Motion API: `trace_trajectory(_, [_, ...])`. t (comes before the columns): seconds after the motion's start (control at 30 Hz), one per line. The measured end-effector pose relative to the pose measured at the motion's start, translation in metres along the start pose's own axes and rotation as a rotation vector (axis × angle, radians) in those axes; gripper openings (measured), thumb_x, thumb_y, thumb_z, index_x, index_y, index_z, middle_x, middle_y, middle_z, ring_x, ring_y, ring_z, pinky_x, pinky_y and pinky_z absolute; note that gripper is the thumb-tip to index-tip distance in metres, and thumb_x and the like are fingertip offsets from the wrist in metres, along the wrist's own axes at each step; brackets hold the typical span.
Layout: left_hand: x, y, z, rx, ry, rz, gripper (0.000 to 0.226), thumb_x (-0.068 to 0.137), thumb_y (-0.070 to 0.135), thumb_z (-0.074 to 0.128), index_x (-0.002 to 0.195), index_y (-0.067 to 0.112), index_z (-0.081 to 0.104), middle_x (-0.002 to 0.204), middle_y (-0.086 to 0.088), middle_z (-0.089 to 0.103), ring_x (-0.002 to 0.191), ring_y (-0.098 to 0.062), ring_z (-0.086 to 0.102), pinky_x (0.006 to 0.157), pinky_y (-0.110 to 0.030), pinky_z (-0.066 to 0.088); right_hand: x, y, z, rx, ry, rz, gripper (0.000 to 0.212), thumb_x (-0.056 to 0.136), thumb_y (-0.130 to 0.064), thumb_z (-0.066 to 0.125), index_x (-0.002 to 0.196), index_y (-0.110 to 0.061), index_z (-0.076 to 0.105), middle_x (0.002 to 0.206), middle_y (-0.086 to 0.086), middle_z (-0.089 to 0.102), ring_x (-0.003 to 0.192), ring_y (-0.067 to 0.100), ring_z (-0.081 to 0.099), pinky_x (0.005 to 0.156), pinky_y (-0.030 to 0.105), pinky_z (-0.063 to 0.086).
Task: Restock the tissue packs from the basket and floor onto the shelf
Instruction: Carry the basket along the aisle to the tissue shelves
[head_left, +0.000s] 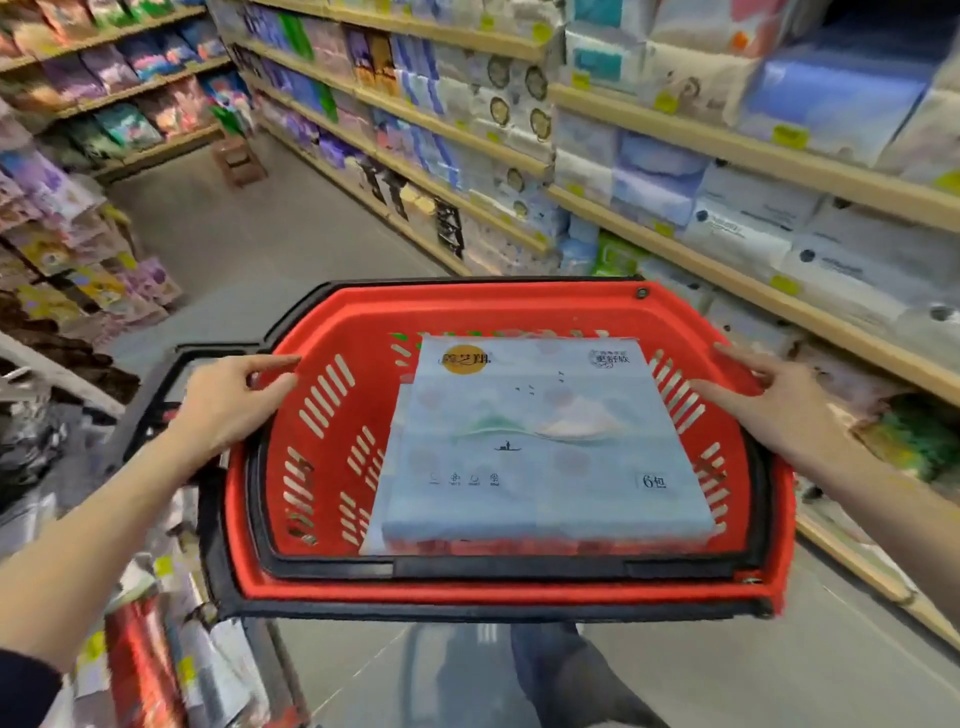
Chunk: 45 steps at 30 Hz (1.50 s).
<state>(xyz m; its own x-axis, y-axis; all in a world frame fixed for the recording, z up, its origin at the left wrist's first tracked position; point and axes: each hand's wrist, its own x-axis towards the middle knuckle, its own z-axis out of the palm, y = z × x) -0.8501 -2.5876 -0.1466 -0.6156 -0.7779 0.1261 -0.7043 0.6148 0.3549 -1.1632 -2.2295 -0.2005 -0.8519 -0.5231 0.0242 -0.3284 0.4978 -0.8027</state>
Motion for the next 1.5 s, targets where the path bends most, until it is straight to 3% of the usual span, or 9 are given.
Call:
trace_trajectory(0.33, [0.172, 0.032, 0.082, -0.055, -0.154, 0.167, 0.046, 0.075, 0.048, 0.052, 0.113, 0.026, 0.066, 0.050, -0.005, 0.053, 0.044, -0.015, 0.043, 0.049, -0.030, 0.035, 0.079, 0.027, 0.028, -0.021, 0.170, 0.202, 0.055, 0.073, -0.030, 0.073, 0.124, -0.019, 0.056, 0.116, 0.002, 0.063, 0.097, 0.012, 0.059, 0.080, 0.014, 0.043])
trace_trajectory(0.5, [0.261, 0.050, 0.122, -0.058, -0.247, 0.284, 0.049, 0.075, 0.050, 0.048, 0.114, 0.026, 0.065, 0.052, -0.004, 0.053, 0.046, -0.012, 0.045, 0.052, -0.033, 0.034, 0.106, 0.032, 0.043, -0.006, 0.277, 0.301, 0.057, 0.072, -0.035, 0.073, 0.124, -0.022, 0.056, 0.119, -0.002, 0.063, 0.102, 0.013, 0.062, 0.092, 0.037, 0.051])
trace_trajectory(0.67, [0.354, 0.070, 0.174, -0.059, -0.359, 0.415, 0.035, 0.084, 0.036, 0.060, 0.117, 0.025, 0.064, 0.055, -0.009, 0.059, 0.048, -0.016, 0.050, 0.050, -0.033, 0.036, 0.129, 0.033, 0.072, 0.067, 0.424, 0.483, 0.057, 0.075, -0.023, 0.073, 0.127, -0.017, 0.053, 0.110, -0.009, 0.056, 0.072, -0.025, 0.054, 0.065, -0.004, 0.042])
trace_trajectory(0.8, [0.415, 0.087, 0.215, -0.083, -0.473, 0.542, 0.044, 0.079, 0.043, 0.057, 0.119, 0.026, 0.062, 0.083, -0.022, 0.070, 0.053, -0.022, 0.058, 0.056, -0.025, 0.042, 0.142, 0.028, 0.100, 0.061, 0.515, 0.606, 0.057, 0.074, -0.026, 0.073, 0.127, -0.022, 0.054, 0.113, -0.005, 0.061, 0.085, -0.001, 0.062, 0.078, 0.014, 0.049])
trace_trajectory(0.87, [0.440, 0.091, 0.240, -0.077, -0.516, 0.576, 0.050, 0.077, 0.049, 0.054, 0.122, 0.028, 0.060, 0.102, -0.021, 0.070, 0.067, -0.025, 0.065, 0.062, -0.034, 0.045, 0.148, 0.031, 0.115, 0.115, 0.549, 0.666, 0.056, 0.076, -0.022, 0.072, 0.128, -0.023, 0.052, 0.109, -0.003, 0.062, 0.074, -0.011, 0.062, 0.067, 0.007, 0.050])
trace_trajectory(1.03, [0.482, 0.097, 0.316, -0.041, -0.634, 0.621, 0.056, 0.076, 0.064, 0.049, 0.124, 0.035, 0.055, 0.097, -0.019, 0.070, 0.076, -0.032, 0.065, 0.067, -0.042, 0.054, 0.166, 0.066, 0.149, 0.146, 0.633, 0.824, 0.056, 0.075, -0.029, 0.072, 0.126, -0.032, 0.051, 0.106, 0.001, 0.065, 0.081, 0.007, 0.065, 0.069, 0.023, 0.058])
trace_trajectory(1.3, [0.496, 0.102, 0.478, 0.013, -0.673, 0.642, 0.045, 0.080, 0.041, 0.063, 0.124, 0.032, 0.057, 0.074, -0.017, 0.067, 0.047, -0.023, 0.052, 0.045, -0.026, 0.037, 0.208, 0.197, 0.205, 0.055, 0.614, 0.923, 0.056, 0.076, -0.032, 0.070, 0.128, -0.034, 0.048, 0.107, 0.008, 0.067, 0.078, 0.019, 0.067, 0.072, 0.035, 0.057])
trace_trajectory(1.37, [0.497, 0.096, 0.524, 0.033, -0.690, 0.634, 0.048, 0.078, 0.042, 0.065, 0.124, 0.037, 0.055, 0.091, -0.019, 0.068, 0.056, -0.025, 0.056, 0.051, -0.031, 0.041, 0.214, 0.237, 0.223, 0.032, 0.608, 0.928, 0.057, 0.075, -0.033, 0.070, 0.127, -0.036, 0.049, 0.105, 0.007, 0.068, 0.078, 0.019, 0.068, 0.073, 0.039, 0.058])
trace_trajectory(1.5, [0.496, 0.083, 0.606, 0.068, -0.672, 0.630, 0.058, 0.071, 0.061, 0.056, 0.125, 0.038, 0.054, 0.077, -0.006, 0.057, 0.080, -0.034, 0.061, 0.063, -0.038, 0.048, 0.229, 0.311, 0.260, -0.011, 0.631, 0.917, 0.055, 0.075, -0.029, 0.072, 0.125, -0.035, 0.052, 0.102, 0.007, 0.068, 0.081, 0.022, 0.066, 0.079, 0.041, 0.055])
